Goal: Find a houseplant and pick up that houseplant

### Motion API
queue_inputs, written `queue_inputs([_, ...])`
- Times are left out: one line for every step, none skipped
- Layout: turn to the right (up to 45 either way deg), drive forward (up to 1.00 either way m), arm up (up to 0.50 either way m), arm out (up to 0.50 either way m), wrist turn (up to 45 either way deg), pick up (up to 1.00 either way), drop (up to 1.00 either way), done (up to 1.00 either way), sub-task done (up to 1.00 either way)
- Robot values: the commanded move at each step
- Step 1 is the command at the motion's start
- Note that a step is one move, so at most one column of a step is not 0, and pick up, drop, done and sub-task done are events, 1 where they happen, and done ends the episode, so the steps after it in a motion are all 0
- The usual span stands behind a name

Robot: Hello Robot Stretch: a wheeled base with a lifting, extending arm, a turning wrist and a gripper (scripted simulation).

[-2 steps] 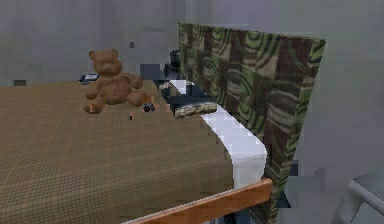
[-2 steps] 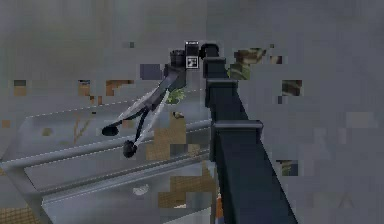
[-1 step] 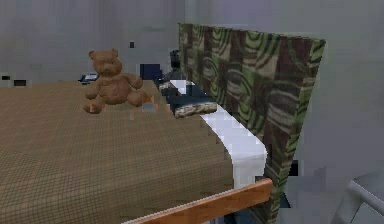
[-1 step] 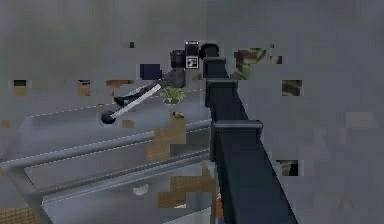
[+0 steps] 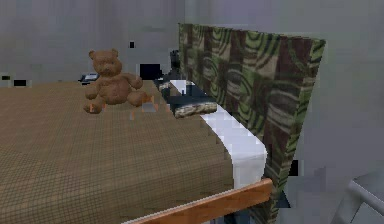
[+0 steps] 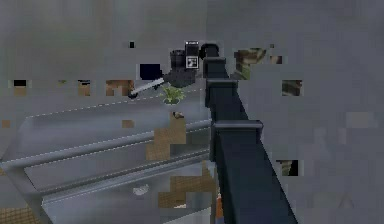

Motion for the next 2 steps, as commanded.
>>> queue_inputs([0.0, 0.0, 0.0, 0.0, 21.0, 0.0, 0.0, 0.0, 0.0])
queue_inputs([0.0, 0.0, -0.12, 0.0, 0.0, 0.0, 0.0, 0.0, 0.0])
